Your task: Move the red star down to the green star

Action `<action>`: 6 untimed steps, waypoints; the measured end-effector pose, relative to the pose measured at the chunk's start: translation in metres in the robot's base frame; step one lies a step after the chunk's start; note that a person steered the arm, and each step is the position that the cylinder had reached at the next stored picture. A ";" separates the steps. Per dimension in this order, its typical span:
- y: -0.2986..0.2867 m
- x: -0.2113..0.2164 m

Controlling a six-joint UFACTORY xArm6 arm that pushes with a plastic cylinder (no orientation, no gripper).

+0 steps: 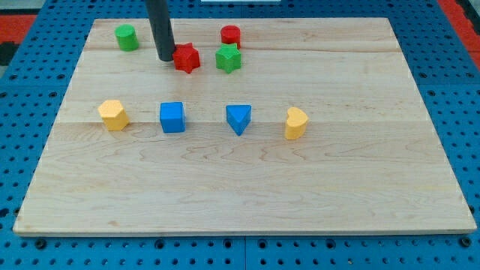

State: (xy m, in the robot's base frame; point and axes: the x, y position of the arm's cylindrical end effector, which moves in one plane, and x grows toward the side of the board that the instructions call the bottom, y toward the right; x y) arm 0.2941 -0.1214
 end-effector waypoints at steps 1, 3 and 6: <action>0.020 0.001; 0.029 -0.025; 0.054 0.043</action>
